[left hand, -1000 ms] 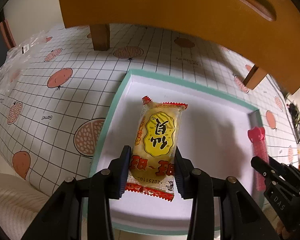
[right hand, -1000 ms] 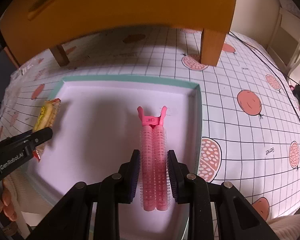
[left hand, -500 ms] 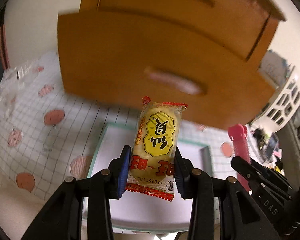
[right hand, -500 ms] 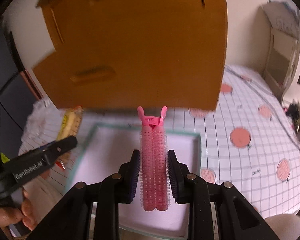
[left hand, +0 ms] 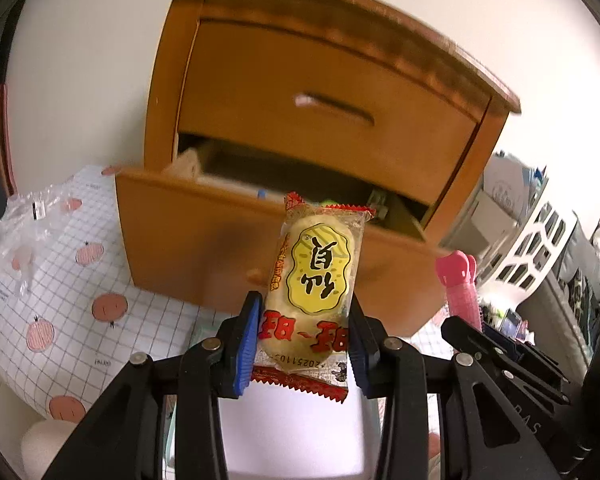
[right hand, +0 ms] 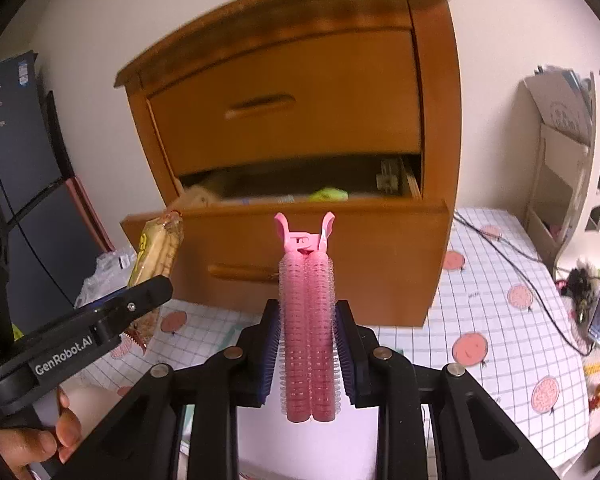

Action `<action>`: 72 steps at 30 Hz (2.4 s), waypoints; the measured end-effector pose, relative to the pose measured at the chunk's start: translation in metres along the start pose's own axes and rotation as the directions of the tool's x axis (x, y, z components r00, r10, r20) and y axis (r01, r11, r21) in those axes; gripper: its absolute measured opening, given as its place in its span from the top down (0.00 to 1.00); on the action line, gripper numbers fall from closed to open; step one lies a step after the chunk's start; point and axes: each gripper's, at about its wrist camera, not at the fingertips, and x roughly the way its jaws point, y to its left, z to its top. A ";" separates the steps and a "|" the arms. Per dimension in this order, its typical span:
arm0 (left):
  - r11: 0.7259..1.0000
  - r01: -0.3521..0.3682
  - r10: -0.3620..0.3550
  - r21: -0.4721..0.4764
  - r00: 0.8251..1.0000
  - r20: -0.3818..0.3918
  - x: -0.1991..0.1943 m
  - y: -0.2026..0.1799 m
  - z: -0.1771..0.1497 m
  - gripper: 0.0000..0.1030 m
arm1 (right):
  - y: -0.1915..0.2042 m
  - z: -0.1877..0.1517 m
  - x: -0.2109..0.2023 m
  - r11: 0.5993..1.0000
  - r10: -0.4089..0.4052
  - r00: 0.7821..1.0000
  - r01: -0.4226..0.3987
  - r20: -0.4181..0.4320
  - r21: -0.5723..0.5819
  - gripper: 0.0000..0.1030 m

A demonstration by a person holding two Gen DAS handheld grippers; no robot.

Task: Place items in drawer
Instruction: 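Carry the snack bag and pink roller up into the open drawer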

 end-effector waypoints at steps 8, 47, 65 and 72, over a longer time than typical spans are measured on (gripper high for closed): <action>1.000 0.006 -0.005 -0.005 0.999 0.053 -0.011 0.000 0.031 0.60 | 0.008 0.029 -0.012 1.000 0.006 0.998 -0.004 0.058 -0.031 0.72; 0.997 -0.070 0.068 0.021 0.995 0.074 0.039 0.015 0.113 0.60 | -0.001 0.112 0.039 0.996 -0.018 0.999 0.022 0.051 -0.083 0.72; 0.993 -0.117 0.117 0.020 0.993 0.002 0.083 0.032 0.121 0.60 | -0.013 0.126 0.088 0.994 -0.063 0.998 0.061 -0.027 -0.089 0.72; 0.993 -0.117 0.119 0.026 0.992 -0.048 0.108 0.033 0.115 0.60 | -0.024 0.123 0.113 0.994 -0.083 0.993 0.076 -0.085 -0.079 0.72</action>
